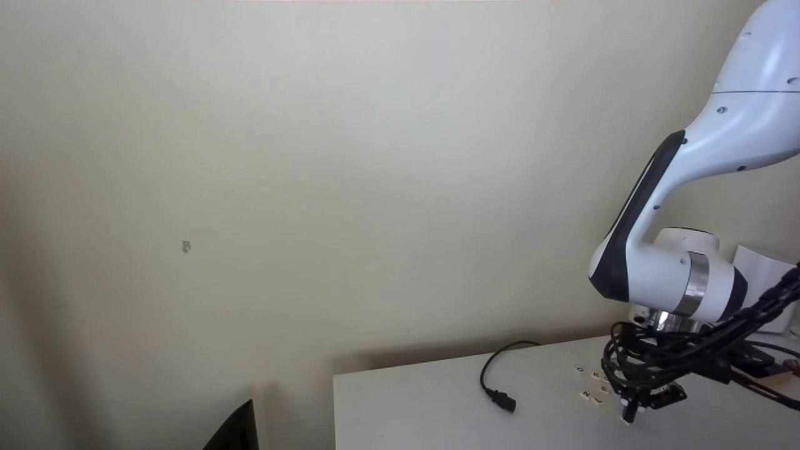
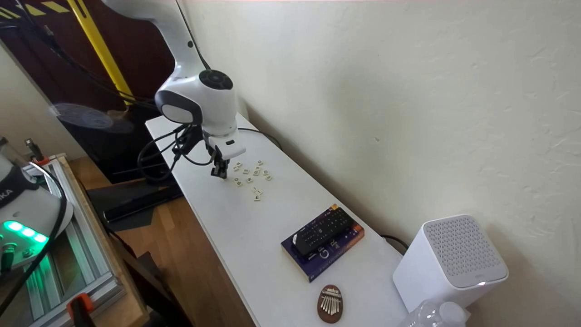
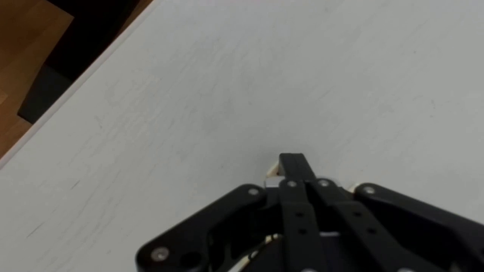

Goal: Replace the letter L with H on the lined up letters on the ;eft to spell the word HOG

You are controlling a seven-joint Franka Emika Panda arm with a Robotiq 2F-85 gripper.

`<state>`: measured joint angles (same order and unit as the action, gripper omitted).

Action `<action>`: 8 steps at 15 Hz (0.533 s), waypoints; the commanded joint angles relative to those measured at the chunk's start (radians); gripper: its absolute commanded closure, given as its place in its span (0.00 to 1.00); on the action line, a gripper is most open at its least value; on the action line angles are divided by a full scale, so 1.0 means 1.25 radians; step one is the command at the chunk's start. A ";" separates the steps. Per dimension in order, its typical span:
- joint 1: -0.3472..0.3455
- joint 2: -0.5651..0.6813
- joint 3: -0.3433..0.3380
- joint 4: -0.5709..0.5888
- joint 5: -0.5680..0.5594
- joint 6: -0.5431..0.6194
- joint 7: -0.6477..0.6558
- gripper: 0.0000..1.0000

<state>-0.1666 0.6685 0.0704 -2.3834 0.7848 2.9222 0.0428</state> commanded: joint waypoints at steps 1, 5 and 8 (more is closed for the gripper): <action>-0.020 0.035 0.013 0.032 0.021 0.010 0.004 1.00; -0.029 0.039 0.014 0.043 0.020 0.011 0.006 1.00; -0.031 0.041 0.013 0.049 0.019 0.011 0.009 1.00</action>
<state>-0.1883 0.6781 0.0709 -2.3578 0.7848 2.9226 0.0491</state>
